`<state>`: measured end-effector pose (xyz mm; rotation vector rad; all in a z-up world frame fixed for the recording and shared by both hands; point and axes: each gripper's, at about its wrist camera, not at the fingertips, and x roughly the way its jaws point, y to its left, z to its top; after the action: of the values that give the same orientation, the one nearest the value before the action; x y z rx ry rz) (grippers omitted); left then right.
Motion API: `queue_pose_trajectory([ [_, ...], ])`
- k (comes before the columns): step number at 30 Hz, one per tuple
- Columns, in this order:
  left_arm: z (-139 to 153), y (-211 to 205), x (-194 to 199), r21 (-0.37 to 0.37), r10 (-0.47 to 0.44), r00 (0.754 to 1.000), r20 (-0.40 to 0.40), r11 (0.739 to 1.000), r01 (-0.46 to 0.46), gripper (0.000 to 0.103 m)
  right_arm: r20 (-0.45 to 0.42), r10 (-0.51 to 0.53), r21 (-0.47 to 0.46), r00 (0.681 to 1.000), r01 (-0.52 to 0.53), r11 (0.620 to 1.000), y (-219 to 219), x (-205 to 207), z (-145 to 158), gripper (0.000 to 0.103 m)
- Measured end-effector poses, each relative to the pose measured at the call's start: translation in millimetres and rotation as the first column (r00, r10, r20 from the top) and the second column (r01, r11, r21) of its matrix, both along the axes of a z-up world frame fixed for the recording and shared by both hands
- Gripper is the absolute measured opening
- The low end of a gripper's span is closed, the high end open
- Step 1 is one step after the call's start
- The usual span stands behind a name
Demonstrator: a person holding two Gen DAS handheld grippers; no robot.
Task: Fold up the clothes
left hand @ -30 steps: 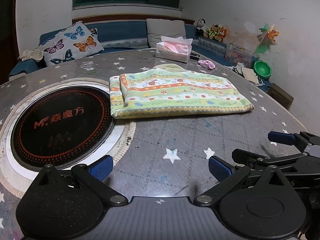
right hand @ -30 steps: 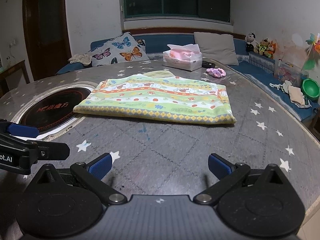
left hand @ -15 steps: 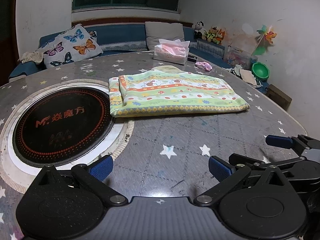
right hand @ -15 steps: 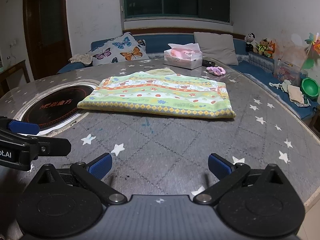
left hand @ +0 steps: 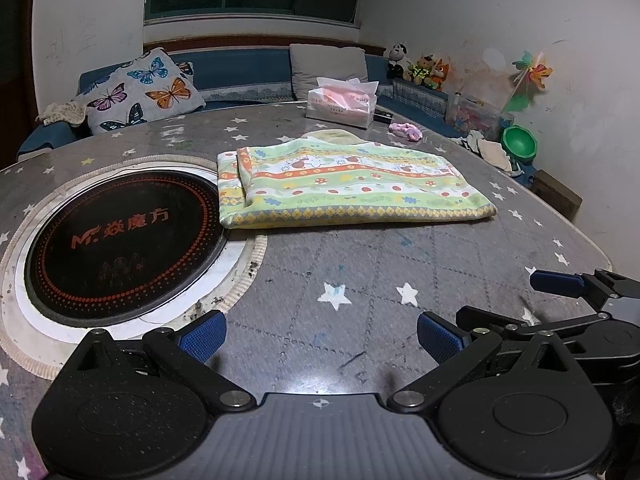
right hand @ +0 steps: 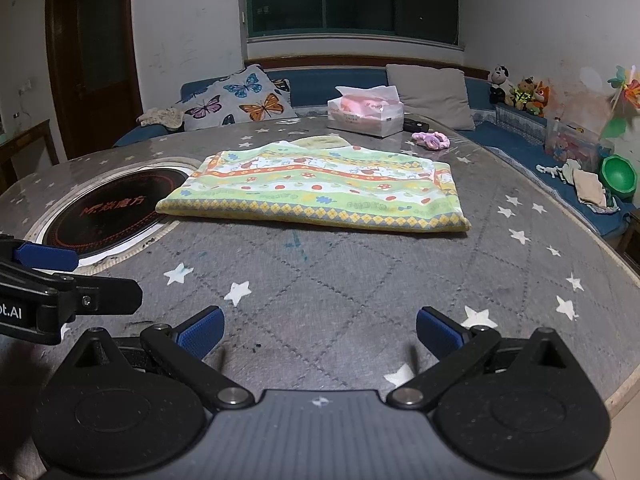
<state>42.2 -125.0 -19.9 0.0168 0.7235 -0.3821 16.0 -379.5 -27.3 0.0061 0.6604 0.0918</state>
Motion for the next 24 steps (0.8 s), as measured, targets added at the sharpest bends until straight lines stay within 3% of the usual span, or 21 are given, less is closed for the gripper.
queue_pose_trajectory([
  [24,0.0,-2.6,-0.8,0.004,-0.008,1.000,0.002,1.000,0.008,0.103,0.001,0.003,0.006,1.000,-0.003,1.000,1.1,0.5,0.7,0.103],
])
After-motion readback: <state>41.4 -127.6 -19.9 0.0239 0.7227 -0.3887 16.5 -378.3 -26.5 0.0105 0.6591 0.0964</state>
